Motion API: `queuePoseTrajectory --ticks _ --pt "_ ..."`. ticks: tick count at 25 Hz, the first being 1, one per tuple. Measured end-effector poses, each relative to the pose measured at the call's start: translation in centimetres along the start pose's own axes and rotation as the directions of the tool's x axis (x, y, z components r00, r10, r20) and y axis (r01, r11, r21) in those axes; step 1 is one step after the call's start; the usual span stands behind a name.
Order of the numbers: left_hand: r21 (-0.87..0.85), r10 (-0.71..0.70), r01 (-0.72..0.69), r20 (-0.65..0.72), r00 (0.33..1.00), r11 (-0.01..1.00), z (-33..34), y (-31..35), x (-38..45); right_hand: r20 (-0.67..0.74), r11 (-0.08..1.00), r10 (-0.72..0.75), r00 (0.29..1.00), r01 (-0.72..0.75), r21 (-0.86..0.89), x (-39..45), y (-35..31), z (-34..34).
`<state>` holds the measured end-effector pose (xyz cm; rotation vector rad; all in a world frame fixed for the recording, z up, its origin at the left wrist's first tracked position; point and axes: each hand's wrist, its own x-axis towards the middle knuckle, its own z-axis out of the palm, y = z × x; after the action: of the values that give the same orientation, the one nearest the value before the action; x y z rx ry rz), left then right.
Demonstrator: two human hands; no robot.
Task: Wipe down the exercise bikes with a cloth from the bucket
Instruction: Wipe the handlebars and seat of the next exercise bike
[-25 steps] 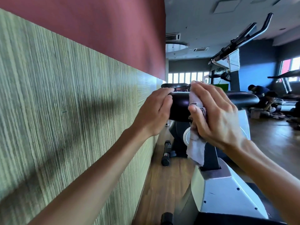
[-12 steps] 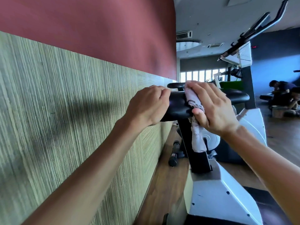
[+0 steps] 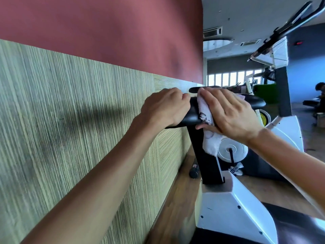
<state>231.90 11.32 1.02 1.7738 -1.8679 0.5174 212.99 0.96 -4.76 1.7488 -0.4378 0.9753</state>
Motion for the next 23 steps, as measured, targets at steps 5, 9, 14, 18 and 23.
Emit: queuePoseTrajectory --ticks 5,9,14,18,23 --pt "0.171 0.082 -0.095 0.081 0.993 0.981 0.2 3.2 0.3 0.031 0.993 -0.014 0.999 0.018 -0.114 -2.9 3.5 -1.5" --pt "0.217 0.112 -0.147 0.166 0.98 0.965 1.1 5.0 2.0 0.195 0.936 0.308 0.931 -0.333 0.117 -7.1 7.3 -2.9" --pt "0.237 0.108 -0.162 0.226 0.968 0.958 1.8 5.7 3.3 0.13 0.85 0.384 0.914 -0.406 0.336 -4.2 4.8 -2.7" --pt "0.187 0.109 -0.158 0.249 0.962 0.969 1.1 5.7 3.3 0.133 0.964 0.188 0.973 -0.209 0.165 -0.6 3.1 -1.9" --pt "0.103 0.054 -0.085 0.271 0.961 0.991 -0.5 3.1 2.1 0.117 0.87 0.452 0.884 -0.466 0.162 -2.2 3.7 -3.0"
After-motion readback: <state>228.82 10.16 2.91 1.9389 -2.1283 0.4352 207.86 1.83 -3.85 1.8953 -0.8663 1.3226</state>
